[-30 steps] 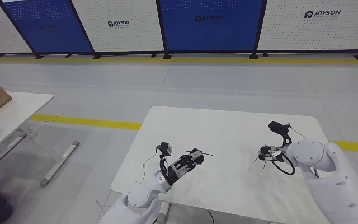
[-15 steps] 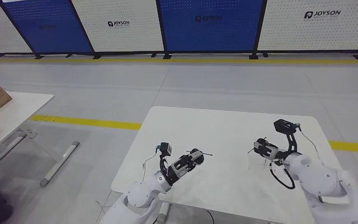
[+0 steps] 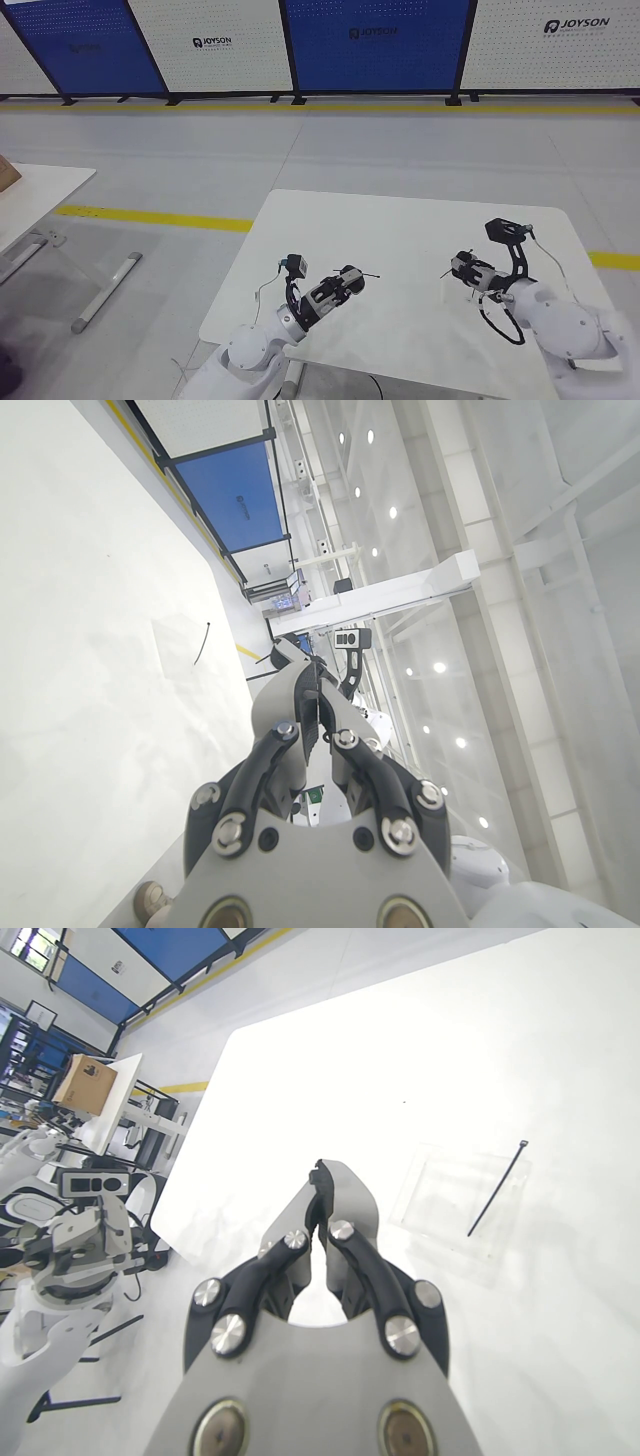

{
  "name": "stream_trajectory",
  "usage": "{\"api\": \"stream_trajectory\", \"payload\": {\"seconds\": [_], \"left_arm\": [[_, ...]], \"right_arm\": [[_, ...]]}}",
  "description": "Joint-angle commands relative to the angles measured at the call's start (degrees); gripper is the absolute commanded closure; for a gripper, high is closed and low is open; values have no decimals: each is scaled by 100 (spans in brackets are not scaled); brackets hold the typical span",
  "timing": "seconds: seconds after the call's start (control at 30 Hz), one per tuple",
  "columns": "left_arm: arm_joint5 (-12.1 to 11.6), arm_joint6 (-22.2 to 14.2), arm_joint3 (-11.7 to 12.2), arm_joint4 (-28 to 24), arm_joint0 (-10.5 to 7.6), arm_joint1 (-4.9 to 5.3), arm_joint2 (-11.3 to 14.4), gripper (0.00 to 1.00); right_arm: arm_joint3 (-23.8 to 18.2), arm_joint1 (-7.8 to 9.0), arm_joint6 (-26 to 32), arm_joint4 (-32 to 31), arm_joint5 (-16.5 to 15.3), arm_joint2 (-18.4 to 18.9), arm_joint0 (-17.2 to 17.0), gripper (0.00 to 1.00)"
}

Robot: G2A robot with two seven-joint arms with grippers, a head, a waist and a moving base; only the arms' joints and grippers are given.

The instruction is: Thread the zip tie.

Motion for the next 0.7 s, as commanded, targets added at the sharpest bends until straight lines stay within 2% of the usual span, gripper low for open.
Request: {"api": "stream_trajectory", "payload": {"seconds": [0.0,0.03,0.1,0.2,0.67], "left_arm": [[0,0,0,0,0,0,0,100],[0,0,0,0,0,0,0,100],[0,0,0,0,0,0,0,100],[0,0,0,0,0,0,0,100],[0,0,0,0,0,0,0,100]], "right_arm": [[-13,-15,-320,76,-67,6,-74,100],[-72,-33,-604,242,-109,46,-125,100],[-243,-53,-1171,424,-399,95,-325,100],[-422,-71,-1779,497,-543,173,-569,100],[-422,-71,-1779,497,-543,173,-569,100]]}}
